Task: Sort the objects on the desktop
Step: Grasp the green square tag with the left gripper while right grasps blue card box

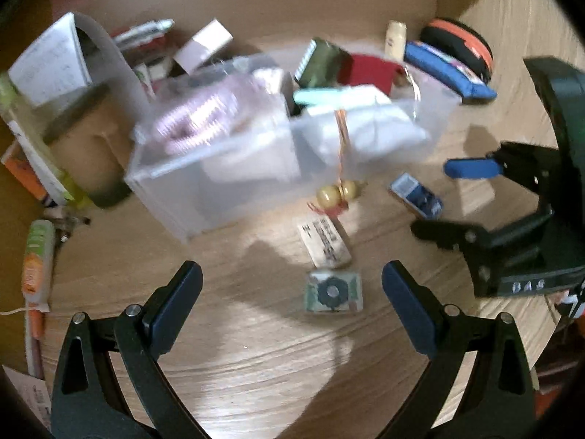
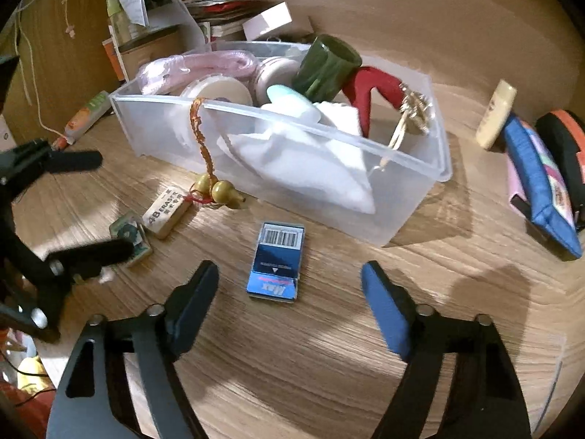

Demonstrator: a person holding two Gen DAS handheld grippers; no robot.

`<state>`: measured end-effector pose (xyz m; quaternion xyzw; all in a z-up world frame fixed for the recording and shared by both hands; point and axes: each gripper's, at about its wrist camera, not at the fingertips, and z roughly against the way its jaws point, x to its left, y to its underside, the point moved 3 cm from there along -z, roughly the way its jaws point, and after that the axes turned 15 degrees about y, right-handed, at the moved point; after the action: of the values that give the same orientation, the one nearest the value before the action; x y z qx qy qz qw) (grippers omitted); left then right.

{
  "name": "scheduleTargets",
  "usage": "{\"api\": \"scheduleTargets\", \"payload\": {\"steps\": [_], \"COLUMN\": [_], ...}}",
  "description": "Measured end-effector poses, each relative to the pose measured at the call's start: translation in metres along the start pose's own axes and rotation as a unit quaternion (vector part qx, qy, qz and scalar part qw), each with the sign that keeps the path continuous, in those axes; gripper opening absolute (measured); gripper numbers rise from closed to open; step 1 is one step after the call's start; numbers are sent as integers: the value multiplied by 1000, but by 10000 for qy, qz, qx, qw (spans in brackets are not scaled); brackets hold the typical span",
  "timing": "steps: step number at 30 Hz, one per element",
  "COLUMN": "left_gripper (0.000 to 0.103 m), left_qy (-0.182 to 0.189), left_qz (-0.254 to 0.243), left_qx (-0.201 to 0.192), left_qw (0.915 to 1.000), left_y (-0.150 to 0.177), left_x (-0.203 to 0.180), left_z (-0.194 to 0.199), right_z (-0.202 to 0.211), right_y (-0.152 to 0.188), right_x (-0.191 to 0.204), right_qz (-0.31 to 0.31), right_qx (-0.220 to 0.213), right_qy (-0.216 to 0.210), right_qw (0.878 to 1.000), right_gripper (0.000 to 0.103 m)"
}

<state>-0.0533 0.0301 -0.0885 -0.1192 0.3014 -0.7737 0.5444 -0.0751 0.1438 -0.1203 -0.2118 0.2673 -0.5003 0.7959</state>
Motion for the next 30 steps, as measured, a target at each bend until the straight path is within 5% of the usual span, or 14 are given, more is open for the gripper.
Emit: {"api": "scheduleTargets", "payload": {"steps": [10, 16, 21, 25, 27, 30], "left_gripper": [98, 80, 72, 56, 36, 33], "left_qy": [312, 380, 391, 390, 377, 392], "left_qz": [58, 163, 117, 88, 61, 59], "left_qx": [319, 281, 246, 173, 141, 142], "left_qw": [9990, 9987, 9989, 9991, 9992, 9991], "left_y": [9, 11, 13, 15, 16, 19], "left_x": [1, 1, -1, -1, -1, -1], "left_z": [-14, -10, -6, -2, 0, 2], "right_z": [-1, -2, 0, 1, 1, 5], "right_y": [-1, -4, -6, -5, -4, -3], "right_x": [4, 10, 19, 22, 21, 20], "right_qz": [11, 152, 365, 436, 391, 310], "right_qx": [47, -19, -147, -155, -109, -110], "right_qy": [-116, -86, -221, -272, -341, -464], "right_qw": [9999, 9998, 9990, 9986, 9986, 9984], "right_gripper": [56, 53, 25, 25, 25, 25]}}
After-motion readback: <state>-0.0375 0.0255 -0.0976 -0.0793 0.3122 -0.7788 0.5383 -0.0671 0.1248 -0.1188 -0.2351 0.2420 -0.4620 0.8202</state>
